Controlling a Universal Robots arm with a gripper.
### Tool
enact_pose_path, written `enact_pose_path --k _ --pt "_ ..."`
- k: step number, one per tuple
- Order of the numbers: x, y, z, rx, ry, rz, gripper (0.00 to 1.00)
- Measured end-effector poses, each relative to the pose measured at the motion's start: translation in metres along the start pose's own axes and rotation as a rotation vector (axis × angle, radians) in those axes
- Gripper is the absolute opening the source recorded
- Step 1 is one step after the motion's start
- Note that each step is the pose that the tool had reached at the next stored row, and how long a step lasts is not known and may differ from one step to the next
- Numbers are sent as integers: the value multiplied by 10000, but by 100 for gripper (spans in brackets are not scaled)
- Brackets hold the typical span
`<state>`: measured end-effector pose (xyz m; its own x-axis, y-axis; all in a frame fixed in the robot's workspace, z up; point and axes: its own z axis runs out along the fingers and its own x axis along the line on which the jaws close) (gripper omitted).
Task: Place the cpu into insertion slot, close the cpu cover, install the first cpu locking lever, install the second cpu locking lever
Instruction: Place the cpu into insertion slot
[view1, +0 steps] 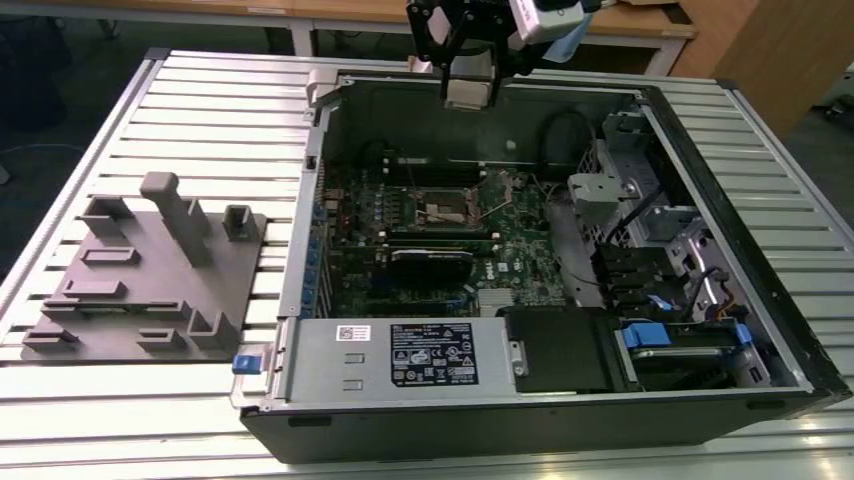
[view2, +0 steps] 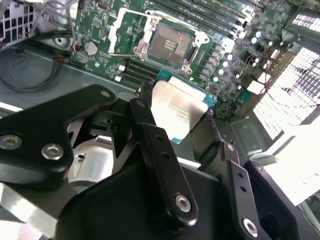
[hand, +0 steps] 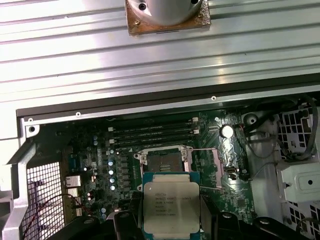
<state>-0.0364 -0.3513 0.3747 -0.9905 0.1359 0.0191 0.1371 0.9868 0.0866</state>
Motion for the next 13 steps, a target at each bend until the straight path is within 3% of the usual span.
enact_pose_path --k 13 --pt "0 0 1 -6 -29 341 54"
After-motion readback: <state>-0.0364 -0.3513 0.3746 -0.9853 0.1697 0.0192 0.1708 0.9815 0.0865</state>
